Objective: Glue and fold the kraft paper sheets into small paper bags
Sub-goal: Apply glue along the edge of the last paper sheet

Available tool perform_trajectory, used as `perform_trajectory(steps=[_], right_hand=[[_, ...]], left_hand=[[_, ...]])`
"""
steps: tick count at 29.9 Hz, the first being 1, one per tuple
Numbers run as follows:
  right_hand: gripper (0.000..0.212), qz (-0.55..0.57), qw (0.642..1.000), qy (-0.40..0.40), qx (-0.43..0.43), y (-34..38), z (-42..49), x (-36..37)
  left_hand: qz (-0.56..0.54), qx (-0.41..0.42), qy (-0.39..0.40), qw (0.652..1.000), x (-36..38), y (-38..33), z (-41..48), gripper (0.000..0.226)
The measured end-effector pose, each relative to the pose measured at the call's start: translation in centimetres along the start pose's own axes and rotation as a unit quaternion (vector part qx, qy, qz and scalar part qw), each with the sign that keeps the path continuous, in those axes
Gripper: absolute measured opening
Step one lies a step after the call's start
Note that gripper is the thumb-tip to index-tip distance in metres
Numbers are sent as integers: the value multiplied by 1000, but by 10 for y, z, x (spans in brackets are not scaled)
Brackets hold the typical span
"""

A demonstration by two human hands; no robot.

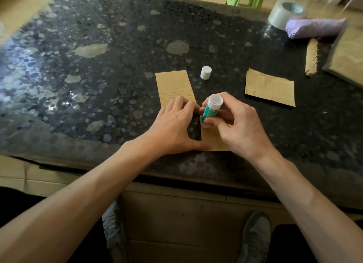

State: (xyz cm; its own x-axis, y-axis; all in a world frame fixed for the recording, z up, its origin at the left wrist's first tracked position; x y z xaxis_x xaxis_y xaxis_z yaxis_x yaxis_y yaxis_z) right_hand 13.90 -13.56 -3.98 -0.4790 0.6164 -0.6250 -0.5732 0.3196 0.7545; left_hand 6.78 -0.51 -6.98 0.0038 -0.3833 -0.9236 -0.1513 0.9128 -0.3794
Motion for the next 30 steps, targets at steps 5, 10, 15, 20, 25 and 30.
perform_trajectory(steps=[5, 10, 15, 20, 25, 30], right_hand=[[32, -16, 1000, -18, -4, 1, 2, 2], [30, -13, 999, -36, -4, 2, 4, 2], [30, -23, 999, -48, -6, 3, 5, 3], [28, -24, 998, -49, -24, 4, 5, 2], [25, 21, 994, -107, -21, -2, 2, -12], [31, 35, 993, -109, 10, -9, 6, -31]], left_hand=[[1, 0, 1, 1000, 0, 0, 0, 95], [-2, -2, -1, 1000, 0, 0, -1, 95], [-6, -7, 3, 1000, 0, 0, -2, 95], [-7, -5, -1, 1000, 1, 0, -1, 92], [-12, -6, 0, 1000, 2, 2, 0, 93], [-25, -1, 8, 1000, 1, 2, 1, 88]])
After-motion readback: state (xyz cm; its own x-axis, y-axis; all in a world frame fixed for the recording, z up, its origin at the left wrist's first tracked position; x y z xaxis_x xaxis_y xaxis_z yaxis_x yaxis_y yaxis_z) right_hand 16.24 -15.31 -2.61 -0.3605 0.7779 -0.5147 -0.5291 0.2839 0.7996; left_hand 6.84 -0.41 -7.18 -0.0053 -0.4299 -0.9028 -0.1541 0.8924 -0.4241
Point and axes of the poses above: each hand's wrist, its own z-axis towards the middle knuckle, its own x-axis out of the palm, y = z × x, the point moved 6 cm from there along z, towards the middle knuckle, and after that the axes turned 4 degrees about z, right-handed, at the moved point
